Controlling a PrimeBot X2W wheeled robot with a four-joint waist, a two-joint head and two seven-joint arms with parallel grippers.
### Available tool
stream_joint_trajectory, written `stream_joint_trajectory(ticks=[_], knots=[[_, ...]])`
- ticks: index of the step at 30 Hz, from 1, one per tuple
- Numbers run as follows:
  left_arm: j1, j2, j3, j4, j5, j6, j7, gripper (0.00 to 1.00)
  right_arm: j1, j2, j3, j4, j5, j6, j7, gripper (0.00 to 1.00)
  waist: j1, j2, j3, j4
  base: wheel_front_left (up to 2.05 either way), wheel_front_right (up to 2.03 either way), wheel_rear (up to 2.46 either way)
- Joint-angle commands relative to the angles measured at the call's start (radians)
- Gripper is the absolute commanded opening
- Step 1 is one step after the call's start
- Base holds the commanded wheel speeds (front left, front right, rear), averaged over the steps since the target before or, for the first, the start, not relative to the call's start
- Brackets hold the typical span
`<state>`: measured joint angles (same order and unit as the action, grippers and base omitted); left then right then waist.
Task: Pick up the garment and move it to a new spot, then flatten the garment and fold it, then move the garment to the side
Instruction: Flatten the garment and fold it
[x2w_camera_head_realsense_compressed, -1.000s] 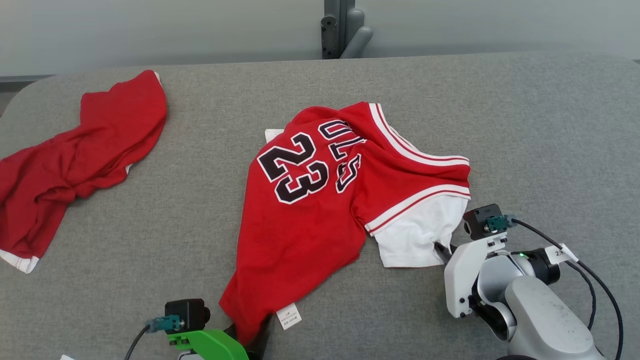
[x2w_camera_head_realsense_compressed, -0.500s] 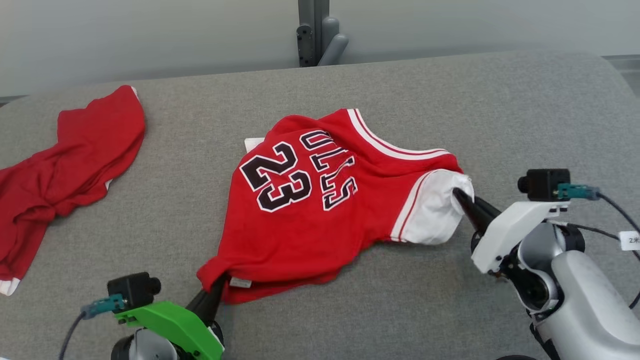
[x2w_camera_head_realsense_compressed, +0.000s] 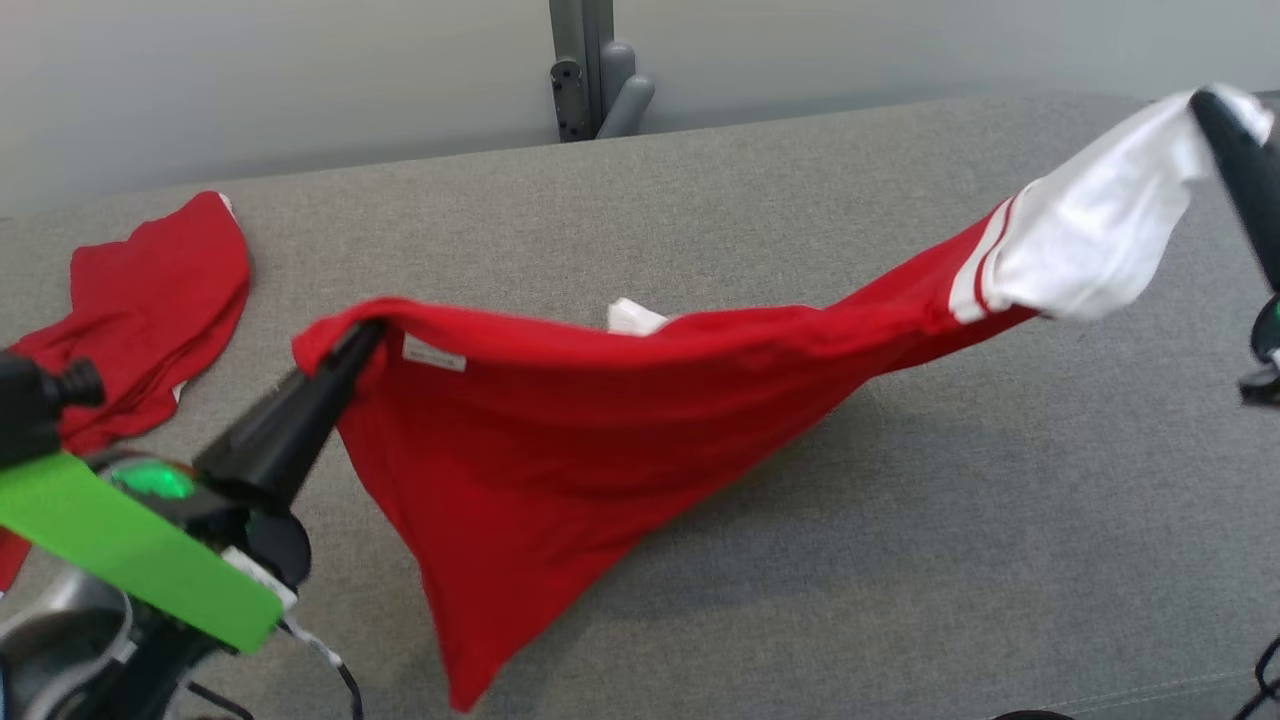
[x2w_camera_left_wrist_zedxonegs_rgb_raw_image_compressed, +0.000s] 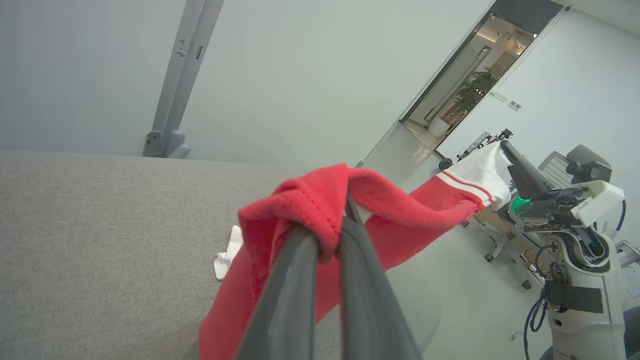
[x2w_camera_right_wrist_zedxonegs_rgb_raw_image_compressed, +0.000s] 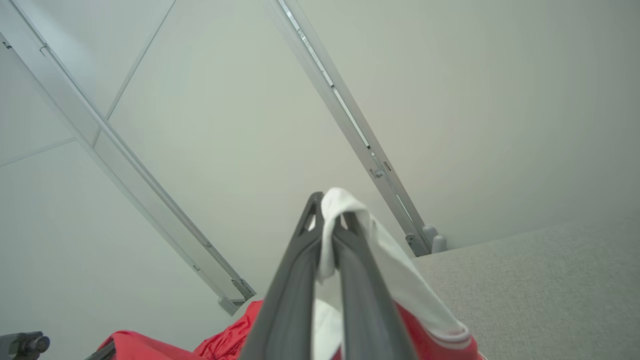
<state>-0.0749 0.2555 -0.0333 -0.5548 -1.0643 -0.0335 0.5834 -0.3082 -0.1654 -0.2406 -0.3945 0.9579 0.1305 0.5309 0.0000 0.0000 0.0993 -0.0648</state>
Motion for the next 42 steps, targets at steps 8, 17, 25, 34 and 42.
stream_joint_trajectory(ticks=[8,17,25,34,42], knots=[[-0.476,0.116,0.0,0.155,-0.077,0.087,0.21,0.0,-0.524,0.104,-0.136,0.101,-0.16,0.0,0.208,0.0,0.0,0.0,0.139,-0.028,0.0,0.0,0.0],[-1.035,0.109,-0.112,0.585,0.145,0.089,0.145,0.0,-1.043,0.115,-0.152,0.523,-0.442,0.0,0.019,0.0,0.0,0.0,0.41,-0.004,0.0,0.0,0.0],[-1.4,0.049,-0.15,0.982,0.4,-0.054,-0.401,0.0,-1.417,0.114,-0.07,0.986,-0.433,0.0,-0.433,0.0,0.0,0.0,0.552,-0.009,0.0,0.0,0.0],[-1.285,0.063,-0.319,1.14,0.339,-0.098,-0.726,0.0,-1.23,0.112,0.159,1.034,-0.248,0.0,-0.548,0.0,0.0,0.0,0.555,-0.037,0.0,0.0,0.0],[-0.782,0.226,-0.578,0.969,0.122,-0.096,-0.845,0.0,-0.514,0.058,0.146,0.715,-0.114,0.0,-0.476,0.0,0.0,0.0,0.416,-0.018,0.0,0.0,0.0]])
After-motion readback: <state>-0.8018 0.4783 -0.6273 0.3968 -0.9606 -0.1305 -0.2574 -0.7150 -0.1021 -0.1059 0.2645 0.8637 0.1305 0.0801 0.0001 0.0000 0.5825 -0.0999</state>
